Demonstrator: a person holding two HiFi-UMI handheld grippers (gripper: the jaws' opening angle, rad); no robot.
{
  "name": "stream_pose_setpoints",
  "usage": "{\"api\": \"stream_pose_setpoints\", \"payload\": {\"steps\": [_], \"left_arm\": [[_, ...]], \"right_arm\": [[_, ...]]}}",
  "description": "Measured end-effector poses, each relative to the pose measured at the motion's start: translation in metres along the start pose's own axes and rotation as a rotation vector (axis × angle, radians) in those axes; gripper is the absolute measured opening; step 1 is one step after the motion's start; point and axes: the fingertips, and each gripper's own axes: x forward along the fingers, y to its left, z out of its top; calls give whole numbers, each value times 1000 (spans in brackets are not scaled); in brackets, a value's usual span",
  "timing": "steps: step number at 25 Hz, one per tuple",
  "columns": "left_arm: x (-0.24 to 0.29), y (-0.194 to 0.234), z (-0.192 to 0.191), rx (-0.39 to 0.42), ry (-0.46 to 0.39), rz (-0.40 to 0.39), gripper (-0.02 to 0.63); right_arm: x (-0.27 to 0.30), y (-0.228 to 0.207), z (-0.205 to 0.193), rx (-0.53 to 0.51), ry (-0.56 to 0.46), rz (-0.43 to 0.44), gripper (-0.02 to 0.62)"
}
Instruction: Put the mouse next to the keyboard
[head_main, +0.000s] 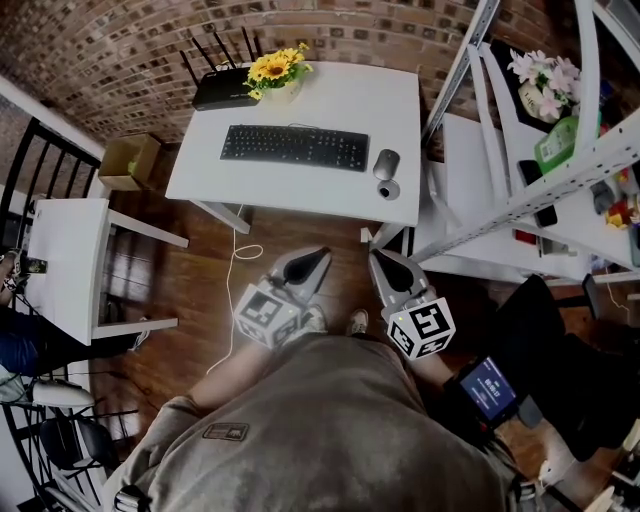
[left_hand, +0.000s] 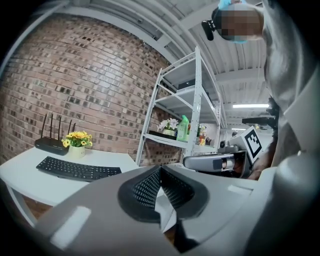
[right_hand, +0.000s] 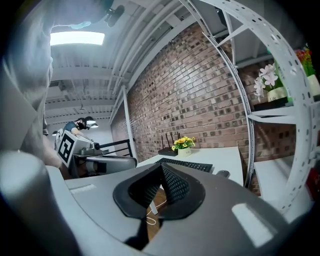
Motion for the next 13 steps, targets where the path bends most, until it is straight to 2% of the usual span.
{"api": "stream_pose_setpoints", "payload": {"steps": [13], "left_arm": [[5, 9, 0, -20, -16, -8, 2]], "right_arm": [[8, -2, 1, -2, -12, -11, 11]]}}
